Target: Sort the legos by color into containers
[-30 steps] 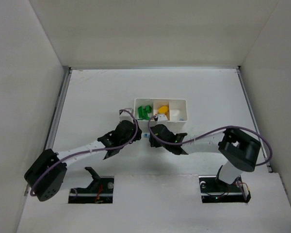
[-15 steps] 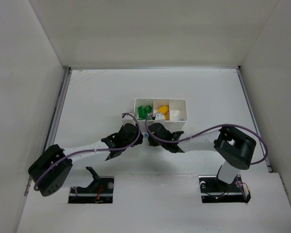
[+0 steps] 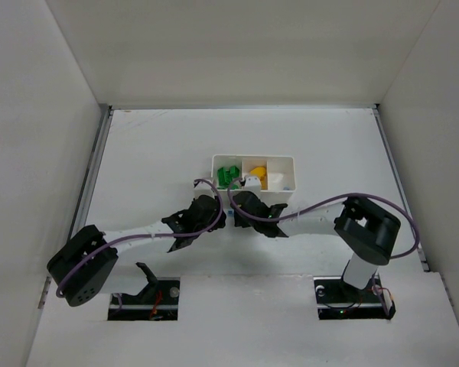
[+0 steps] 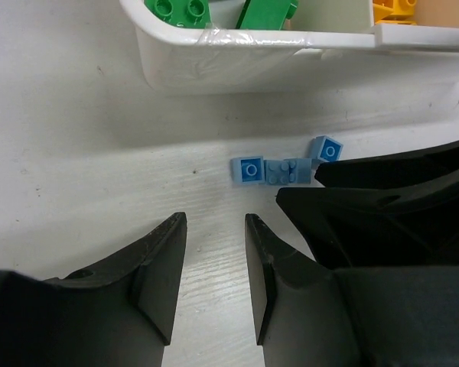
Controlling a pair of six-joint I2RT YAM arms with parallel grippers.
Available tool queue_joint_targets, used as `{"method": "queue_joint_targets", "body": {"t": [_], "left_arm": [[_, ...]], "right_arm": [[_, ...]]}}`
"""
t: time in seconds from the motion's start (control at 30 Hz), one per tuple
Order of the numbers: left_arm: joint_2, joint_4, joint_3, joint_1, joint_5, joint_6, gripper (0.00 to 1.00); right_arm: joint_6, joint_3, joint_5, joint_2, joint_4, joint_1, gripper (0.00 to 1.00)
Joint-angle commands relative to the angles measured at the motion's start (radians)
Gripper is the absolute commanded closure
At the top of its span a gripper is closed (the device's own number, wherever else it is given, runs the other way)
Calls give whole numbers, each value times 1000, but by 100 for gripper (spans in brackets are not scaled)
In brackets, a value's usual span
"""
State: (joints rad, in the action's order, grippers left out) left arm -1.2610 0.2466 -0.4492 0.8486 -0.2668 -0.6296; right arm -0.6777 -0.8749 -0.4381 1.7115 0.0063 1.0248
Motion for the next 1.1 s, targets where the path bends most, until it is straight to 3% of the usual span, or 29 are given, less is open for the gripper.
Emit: {"method": "queue_joint_targets", "body": {"t": [0.0,0.33,0.8,1.07], "left_arm": [[3,28,10,-6,-11,1,66],[-12,46,17,-10,-5,1,66],[-5,36,-6,-4,-5,10,66],[-51,31,-60,7,-23,51,59]], "right_arm": [[0,-47,-24,17,1,-15,55],[1,-68,21,57,44,-29,57],[-3,-16,9,-24,4,-18,77],[20,42,9,-254,3,4,79]]}}
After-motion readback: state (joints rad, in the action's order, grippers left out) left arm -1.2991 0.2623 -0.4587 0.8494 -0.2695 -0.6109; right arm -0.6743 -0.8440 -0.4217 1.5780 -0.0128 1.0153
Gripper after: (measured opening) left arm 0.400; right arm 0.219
